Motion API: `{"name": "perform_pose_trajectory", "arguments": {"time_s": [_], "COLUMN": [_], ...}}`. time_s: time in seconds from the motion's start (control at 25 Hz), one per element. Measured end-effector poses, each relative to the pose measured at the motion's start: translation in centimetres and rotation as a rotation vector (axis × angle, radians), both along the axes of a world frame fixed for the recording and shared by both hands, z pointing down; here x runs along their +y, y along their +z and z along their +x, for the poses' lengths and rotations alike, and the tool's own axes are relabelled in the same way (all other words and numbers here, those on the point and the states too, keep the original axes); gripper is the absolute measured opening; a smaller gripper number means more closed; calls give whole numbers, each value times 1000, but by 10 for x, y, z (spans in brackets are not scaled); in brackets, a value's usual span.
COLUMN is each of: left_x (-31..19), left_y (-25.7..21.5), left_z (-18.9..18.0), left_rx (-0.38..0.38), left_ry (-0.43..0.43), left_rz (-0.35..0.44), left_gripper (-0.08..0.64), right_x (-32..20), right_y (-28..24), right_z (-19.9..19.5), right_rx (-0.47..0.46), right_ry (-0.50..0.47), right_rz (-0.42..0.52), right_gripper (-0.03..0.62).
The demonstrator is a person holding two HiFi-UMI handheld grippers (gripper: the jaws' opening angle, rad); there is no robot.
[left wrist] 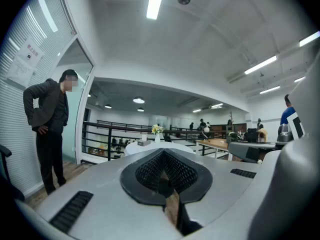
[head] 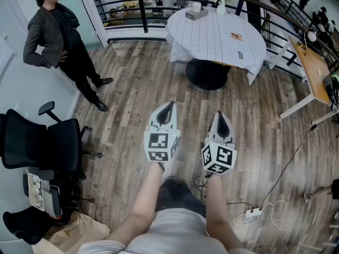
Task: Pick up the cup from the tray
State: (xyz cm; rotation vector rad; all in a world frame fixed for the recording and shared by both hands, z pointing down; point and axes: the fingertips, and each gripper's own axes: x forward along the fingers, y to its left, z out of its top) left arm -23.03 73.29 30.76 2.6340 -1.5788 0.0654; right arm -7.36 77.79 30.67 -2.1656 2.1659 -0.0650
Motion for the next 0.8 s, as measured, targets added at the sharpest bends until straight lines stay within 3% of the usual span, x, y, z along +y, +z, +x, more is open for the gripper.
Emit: {"name": "perform_pose_trajectory", "arguments": {"time_s": [0.8], "left_x": [-21], "left_y": [3], "left_z": [28], "left_rx": [-4], "left_ry": [-4], "left_rz": [5], "left_gripper": [6], "right_x": [-19], "right_y": [-3], "right_z": [24], "right_rx": [3], "right_ry": [-28], "right_rz": [33], "right_gripper": [8]}}
